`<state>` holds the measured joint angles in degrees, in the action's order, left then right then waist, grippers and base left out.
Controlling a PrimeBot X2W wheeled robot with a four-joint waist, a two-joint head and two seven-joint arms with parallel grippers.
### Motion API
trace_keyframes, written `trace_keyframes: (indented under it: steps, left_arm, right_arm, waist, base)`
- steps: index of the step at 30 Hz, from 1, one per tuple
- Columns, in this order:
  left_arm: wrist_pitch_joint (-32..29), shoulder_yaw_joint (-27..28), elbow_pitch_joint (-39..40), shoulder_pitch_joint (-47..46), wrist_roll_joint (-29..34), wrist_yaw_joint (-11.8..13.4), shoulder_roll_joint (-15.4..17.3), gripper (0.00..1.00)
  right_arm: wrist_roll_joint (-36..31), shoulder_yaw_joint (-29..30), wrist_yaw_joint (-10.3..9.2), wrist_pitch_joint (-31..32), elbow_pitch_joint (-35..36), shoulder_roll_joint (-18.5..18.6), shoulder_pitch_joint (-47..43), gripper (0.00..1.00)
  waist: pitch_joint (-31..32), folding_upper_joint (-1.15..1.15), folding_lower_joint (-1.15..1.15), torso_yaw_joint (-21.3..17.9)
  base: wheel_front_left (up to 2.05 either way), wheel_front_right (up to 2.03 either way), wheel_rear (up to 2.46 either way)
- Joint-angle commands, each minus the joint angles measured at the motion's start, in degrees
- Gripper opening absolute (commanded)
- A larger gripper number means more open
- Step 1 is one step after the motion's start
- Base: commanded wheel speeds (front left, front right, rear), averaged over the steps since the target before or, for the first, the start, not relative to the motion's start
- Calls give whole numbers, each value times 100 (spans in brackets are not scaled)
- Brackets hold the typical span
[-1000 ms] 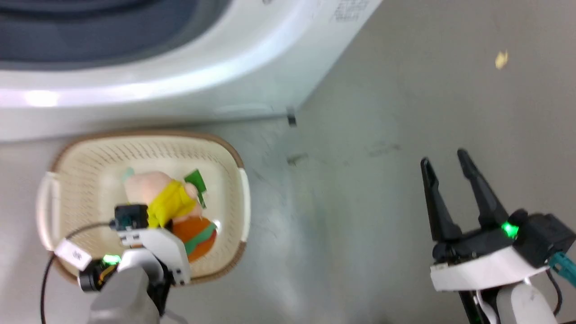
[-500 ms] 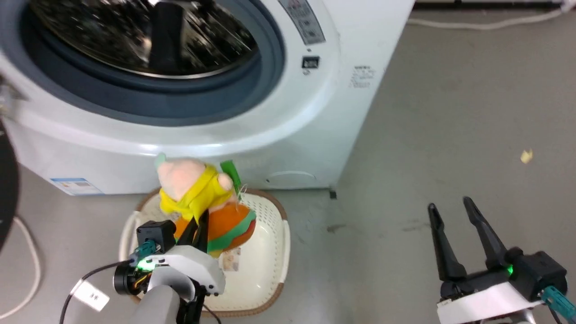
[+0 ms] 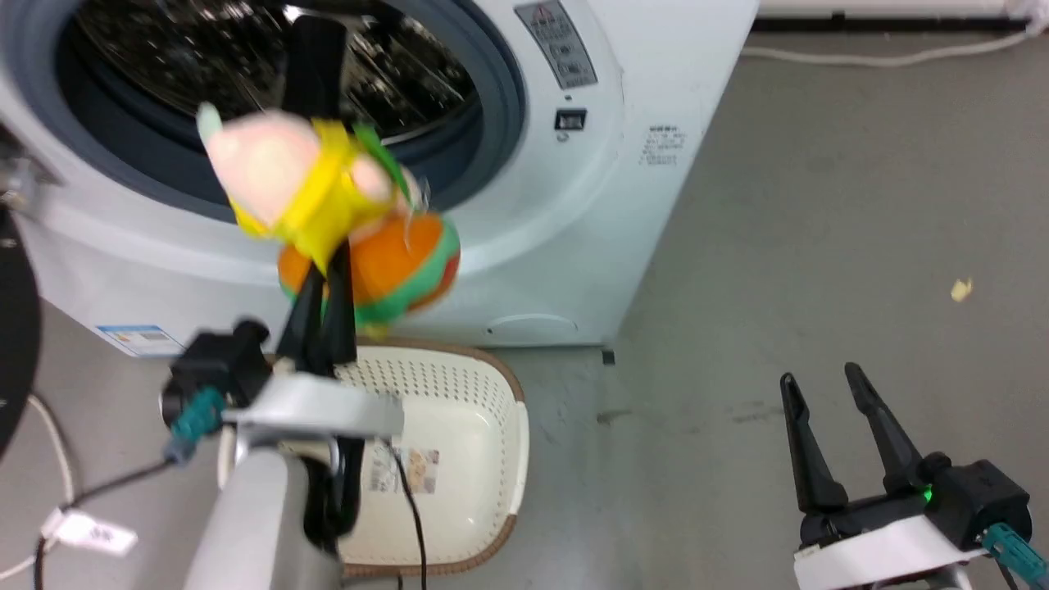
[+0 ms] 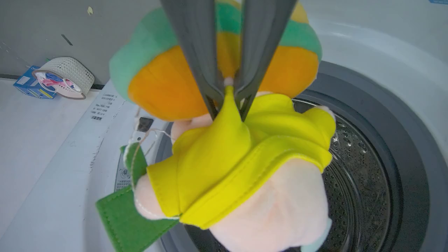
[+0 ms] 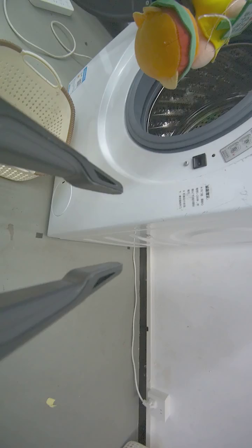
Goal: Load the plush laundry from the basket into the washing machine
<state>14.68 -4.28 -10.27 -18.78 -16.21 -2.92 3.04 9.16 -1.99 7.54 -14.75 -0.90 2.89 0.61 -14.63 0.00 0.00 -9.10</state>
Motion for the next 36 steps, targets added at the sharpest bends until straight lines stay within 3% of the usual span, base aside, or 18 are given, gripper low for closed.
trace_keyframes:
  steps: [1, 4, 10, 18, 23, 29, 36]
  left_arm:
    - [31, 43, 29, -228, 59, 45, 12, 0]
    - [-29, 146, -120, -741, -8, 64, 70, 0]
    - [-456, 323, -673, -2072, 17, 70, 513, 0]
    - [-1301, 150, -1659, -3908, 514, -54, 1484, 0]
    - [-1936, -233, -2296, -5238, 959, -160, 1884, 0]
    - [-2455, -493, -3206, -6272, 1336, -161, 2244, 0]
    - [-2763, -568, -4054, -6652, 1424, -73, 2408, 0]
  right_arm:
    - [39, -18, -5, -25, 26, -2, 97, 100]
    - [188, -43, -5, -25, 68, -2, 228, 100]
    - [396, 8, -5, -25, 57, -2, 489, 100]
    - [841, -8, -5, -25, 20, -2, 906, 100]
    - [1149, 127, -5, -25, -22, -2, 1156, 100]
    - [1326, -1, -5, -25, -30, -2, 1290, 100]
    - [1497, -43, -5, -25, -40, -2, 1290, 100]
  waist:
    - [-235, 0, 0, -149]
    - [-607, 0, 0, -294]
    - [-1377, 0, 0, -665]
    - [-2188, 0, 0, -1125]
    - [-2717, 0, 0, -1281]
    - [-3050, 0, 0, -1436]
    - [-3143, 0, 0, -1430]
  base:
    - [0, 0, 0]
    - [0, 0, 0]
    - [0, 0, 0]
    - [0, 0, 0]
    - [0, 0, 0]
    - [0, 0, 0]
    - [0, 0, 0]
